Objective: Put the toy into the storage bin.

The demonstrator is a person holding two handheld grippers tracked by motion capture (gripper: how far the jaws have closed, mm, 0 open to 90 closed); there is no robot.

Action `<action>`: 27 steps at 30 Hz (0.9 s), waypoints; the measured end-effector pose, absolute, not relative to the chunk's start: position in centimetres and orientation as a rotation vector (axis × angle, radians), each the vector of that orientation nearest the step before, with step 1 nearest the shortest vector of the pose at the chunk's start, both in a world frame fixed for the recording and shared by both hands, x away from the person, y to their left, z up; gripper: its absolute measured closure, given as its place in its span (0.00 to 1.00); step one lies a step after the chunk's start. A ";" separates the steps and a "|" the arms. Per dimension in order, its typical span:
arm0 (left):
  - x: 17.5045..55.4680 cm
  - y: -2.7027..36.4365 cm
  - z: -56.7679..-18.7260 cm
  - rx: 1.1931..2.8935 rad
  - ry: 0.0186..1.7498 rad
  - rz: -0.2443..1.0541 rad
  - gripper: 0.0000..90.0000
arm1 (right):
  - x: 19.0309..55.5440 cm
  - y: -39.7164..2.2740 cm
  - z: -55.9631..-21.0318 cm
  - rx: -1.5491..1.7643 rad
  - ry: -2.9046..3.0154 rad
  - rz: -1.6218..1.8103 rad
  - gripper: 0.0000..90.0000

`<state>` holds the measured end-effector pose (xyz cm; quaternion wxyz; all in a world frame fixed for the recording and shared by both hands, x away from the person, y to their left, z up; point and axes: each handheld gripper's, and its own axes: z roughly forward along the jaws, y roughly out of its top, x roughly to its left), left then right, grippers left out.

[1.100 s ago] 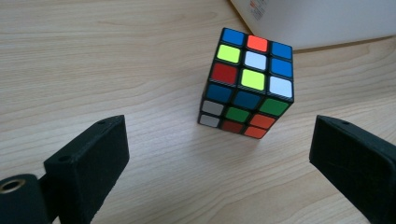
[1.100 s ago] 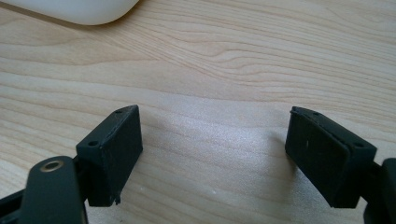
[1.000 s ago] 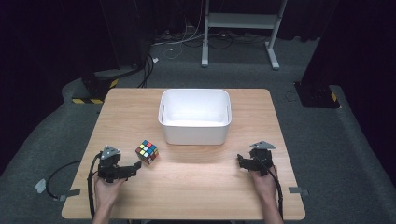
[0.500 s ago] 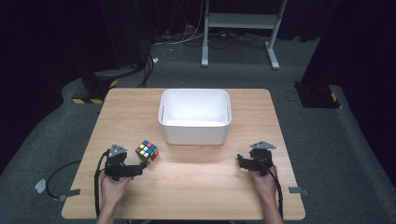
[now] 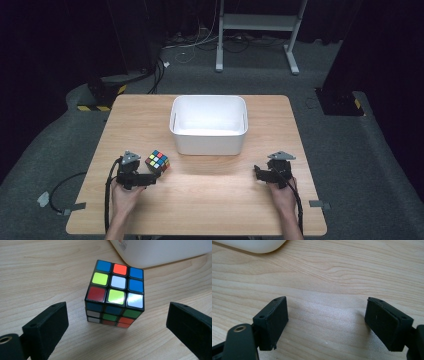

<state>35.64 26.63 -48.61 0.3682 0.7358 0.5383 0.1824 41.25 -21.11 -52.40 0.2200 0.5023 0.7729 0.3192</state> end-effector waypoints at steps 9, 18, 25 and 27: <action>36.7 26.2 -48.7 1.907 1.373 0.446 0.07 | 41.3 -21.1 -52.4 1.390 2.138 0.881 0.21; 38.0 25.6 -49.0 1.924 1.374 0.453 0.11 | 41.3 -21.1 -52.4 1.390 2.138 0.881 0.21; 38.8 25.3 -49.2 1.931 1.379 0.464 0.14 | 41.3 -21.1 -52.4 1.390 2.138 0.881 0.21; 39.1 25.1 -49.3 1.940 1.380 0.462 0.16 | 41.3 -21.1 -52.4 1.390 2.138 0.881 0.21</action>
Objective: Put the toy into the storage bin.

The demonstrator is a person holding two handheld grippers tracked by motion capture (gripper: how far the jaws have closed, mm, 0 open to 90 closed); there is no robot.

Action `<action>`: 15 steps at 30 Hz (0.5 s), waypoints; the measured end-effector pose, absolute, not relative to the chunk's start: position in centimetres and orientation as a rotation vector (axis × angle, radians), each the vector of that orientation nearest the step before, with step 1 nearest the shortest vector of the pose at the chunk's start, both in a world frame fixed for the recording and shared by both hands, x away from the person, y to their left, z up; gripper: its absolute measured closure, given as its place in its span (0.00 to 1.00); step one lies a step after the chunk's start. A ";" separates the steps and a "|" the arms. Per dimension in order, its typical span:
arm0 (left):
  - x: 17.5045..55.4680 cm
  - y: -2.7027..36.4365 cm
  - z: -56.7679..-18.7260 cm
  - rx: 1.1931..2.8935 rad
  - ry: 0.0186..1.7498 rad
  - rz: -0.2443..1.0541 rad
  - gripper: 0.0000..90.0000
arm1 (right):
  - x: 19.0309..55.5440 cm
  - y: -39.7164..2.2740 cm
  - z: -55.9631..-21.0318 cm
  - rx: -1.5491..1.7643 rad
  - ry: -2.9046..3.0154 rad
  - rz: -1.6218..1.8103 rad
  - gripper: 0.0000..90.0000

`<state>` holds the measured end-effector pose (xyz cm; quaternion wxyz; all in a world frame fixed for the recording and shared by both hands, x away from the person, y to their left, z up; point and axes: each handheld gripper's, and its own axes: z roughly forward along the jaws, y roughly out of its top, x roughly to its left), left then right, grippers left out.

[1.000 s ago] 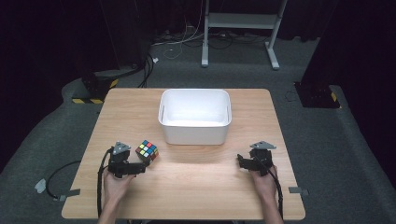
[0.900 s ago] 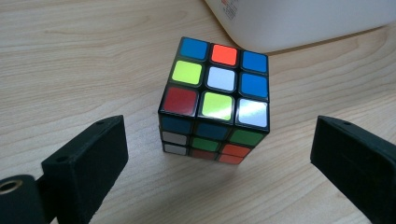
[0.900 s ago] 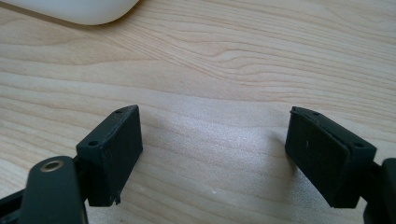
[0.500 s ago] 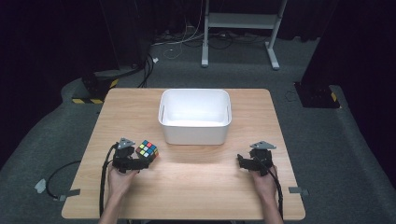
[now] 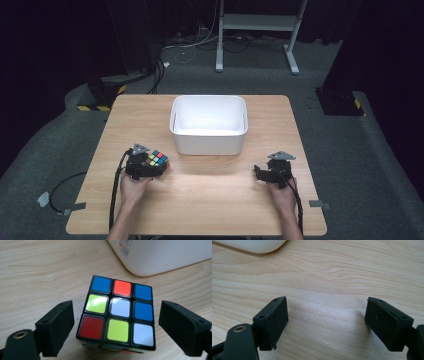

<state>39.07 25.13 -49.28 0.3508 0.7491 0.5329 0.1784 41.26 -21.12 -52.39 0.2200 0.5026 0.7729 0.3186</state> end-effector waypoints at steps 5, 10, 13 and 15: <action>39.6 24.9 -49.6 1.945 1.374 0.462 0.18 | 41.3 -21.1 -52.4 1.390 2.138 0.881 0.21; 39.9 24.7 -50.1 1.954 1.388 0.463 0.19 | 41.3 -21.1 -52.4 1.392 2.137 0.882 0.21; 40.0 24.6 -50.1 1.955 1.381 0.472 0.21 | 41.3 -21.1 -52.4 1.392 2.137 0.882 0.21; 40.1 24.5 -50.2 1.955 1.386 0.476 0.22 | 41.3 -21.1 -52.4 1.392 2.138 0.882 0.21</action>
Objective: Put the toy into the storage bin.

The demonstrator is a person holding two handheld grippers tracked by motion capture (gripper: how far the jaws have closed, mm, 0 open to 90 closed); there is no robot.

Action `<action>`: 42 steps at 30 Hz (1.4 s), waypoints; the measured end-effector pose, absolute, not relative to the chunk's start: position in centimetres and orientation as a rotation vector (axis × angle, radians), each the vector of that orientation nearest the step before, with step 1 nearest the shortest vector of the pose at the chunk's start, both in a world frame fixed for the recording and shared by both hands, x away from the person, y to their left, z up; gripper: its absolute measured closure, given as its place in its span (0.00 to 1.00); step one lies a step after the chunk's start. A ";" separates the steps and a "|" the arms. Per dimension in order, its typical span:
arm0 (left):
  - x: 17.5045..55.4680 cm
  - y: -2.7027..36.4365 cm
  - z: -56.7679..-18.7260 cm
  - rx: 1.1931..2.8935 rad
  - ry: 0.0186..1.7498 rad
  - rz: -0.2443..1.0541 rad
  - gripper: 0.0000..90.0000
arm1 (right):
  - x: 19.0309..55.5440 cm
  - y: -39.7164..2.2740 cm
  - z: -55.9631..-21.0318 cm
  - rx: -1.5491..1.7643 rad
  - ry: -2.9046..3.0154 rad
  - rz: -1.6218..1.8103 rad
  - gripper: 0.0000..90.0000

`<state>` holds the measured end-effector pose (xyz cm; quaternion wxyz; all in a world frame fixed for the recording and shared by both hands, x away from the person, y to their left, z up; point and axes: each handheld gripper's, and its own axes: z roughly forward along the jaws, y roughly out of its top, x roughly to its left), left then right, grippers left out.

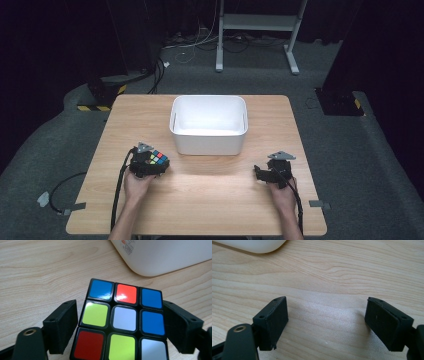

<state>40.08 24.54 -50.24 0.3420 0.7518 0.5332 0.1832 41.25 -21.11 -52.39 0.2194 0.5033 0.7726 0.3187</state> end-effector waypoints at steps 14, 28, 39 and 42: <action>40.1 23.8 -50.6 1.976 1.363 0.527 0.36 | 41.3 -21.1 -52.4 1.390 2.138 0.881 0.21; 40.0 23.8 -50.7 1.982 1.347 0.538 0.37 | 41.2 -21.1 -52.4 1.391 2.138 0.880 0.21; 39.3 24.3 -49.7 1.920 1.362 0.565 0.37 | 41.2 -20.8 -52.4 1.411 2.117 0.875 0.22; 39.2 24.5 -49.2 1.910 1.357 0.572 0.37 | 41.2 -20.8 -52.4 1.422 2.107 0.870 0.21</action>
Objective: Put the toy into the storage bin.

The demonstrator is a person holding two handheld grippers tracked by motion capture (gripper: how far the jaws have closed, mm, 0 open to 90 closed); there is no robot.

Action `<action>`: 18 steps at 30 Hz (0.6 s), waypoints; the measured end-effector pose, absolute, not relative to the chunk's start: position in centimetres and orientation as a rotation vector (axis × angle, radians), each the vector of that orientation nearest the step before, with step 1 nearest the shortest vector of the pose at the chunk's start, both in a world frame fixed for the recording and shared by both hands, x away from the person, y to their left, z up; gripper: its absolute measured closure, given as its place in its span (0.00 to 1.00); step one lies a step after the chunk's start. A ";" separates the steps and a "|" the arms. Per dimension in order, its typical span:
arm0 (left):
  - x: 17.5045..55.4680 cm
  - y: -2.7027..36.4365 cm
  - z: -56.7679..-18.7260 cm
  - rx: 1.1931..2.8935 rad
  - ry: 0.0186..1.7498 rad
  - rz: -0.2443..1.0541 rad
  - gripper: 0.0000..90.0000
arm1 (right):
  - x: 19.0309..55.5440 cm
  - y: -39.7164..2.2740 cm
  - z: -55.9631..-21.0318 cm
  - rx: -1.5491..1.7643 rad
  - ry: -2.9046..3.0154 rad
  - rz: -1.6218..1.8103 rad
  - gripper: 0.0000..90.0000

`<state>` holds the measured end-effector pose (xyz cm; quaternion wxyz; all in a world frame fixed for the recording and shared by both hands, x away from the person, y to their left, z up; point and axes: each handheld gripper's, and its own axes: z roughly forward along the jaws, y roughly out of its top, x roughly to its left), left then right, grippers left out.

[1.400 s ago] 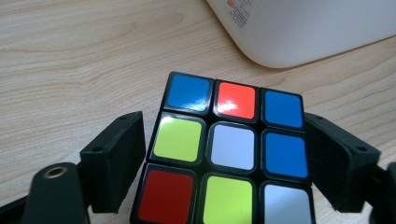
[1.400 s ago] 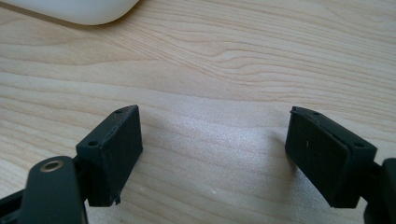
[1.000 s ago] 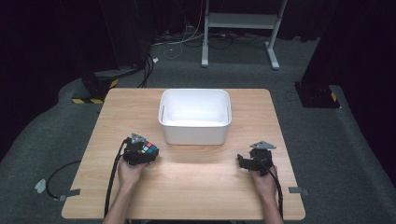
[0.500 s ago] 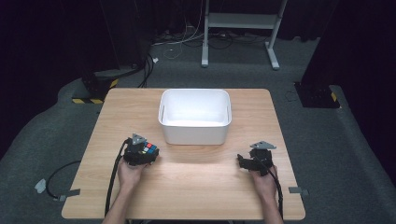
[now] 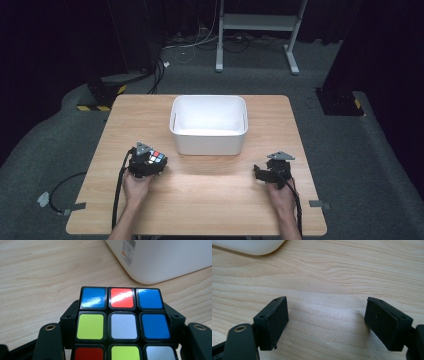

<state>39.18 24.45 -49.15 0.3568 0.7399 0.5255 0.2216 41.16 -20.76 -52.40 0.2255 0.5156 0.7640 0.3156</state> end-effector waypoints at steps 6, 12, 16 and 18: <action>39.2 24.7 -48.9 1.900 1.356 0.529 0.37 | 41.2 -20.8 -52.4 1.437 2.102 0.868 0.19; 39.0 25.0 -48.6 1.913 1.356 0.512 0.37 | 41.2 -20.8 -52.4 1.434 2.104 0.869 0.19; 39.0 25.2 -47.9 1.922 1.350 0.508 0.37 | 41.2 -20.9 -52.4 1.431 2.108 0.870 0.19; 39.0 25.2 -47.3 1.934 1.350 0.509 0.37 | 41.2 -20.9 -52.4 1.430 2.108 0.870 0.19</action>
